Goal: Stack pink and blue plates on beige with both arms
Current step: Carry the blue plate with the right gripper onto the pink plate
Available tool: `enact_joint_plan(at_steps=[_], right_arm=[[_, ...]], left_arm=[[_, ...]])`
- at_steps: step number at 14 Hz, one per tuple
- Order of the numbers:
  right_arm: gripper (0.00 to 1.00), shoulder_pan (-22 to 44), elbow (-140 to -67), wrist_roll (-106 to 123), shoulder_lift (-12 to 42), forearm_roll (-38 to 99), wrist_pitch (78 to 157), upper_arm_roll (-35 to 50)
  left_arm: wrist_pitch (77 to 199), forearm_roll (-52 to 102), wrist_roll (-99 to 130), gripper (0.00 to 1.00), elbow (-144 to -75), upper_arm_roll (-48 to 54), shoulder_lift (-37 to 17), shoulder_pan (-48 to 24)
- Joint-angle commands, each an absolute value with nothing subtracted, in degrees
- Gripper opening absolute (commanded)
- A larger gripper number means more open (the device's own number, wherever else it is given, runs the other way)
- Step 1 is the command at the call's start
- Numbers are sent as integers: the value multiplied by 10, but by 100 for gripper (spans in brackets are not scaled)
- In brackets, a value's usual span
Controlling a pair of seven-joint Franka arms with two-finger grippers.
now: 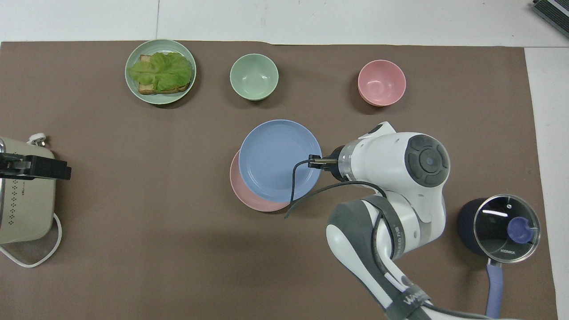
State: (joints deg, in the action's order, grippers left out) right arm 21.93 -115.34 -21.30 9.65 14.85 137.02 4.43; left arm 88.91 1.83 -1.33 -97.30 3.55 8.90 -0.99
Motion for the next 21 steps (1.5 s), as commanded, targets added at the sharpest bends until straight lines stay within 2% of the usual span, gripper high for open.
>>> enact_joint_plan(at_steps=[1, 6, 12, 13, 14, 15, 16, 18, 21], right_arm=[[0, 235, -1141, -224, 122, 151, 1394, 41], [0, 250, -1159, -222, 145, 151, 1412, 41], [0, 250, -1172, -219, 151, 150, 1432, 41], [11, 250, -1170, -221, 151, 151, 1432, 41], [30, 250, -1169, -222, 152, 151, 1432, 41], [69, 250, -1167, -221, 151, 151, 1431, 41], [97, 250, -1163, -222, 148, 151, 1427, 41], [100, 244, -1158, -223, 122, 151, 1411, 36], [100, 205, -1159, -224, 60, 140, 1334, 32]], left_arm=[[876, 15, -21, 100, -948, 40, 76, -2], [817, 11, -20, 100, -883, 43, 26, -2], [821, 13, -16, 100, -887, 40, 36, 6], [821, 13, -18, 100, -888, 40, 37, 6], [821, 13, -17, 100, -888, 40, 37, 6], [821, 13, -17, 100, -889, 40, 37, 6], [821, 13, -17, 100, -889, 40, 37, 6], [821, 13, -17, 100, -889, 40, 37, 6], [821, 13, -17, 100, -889, 40, 37, 6]])
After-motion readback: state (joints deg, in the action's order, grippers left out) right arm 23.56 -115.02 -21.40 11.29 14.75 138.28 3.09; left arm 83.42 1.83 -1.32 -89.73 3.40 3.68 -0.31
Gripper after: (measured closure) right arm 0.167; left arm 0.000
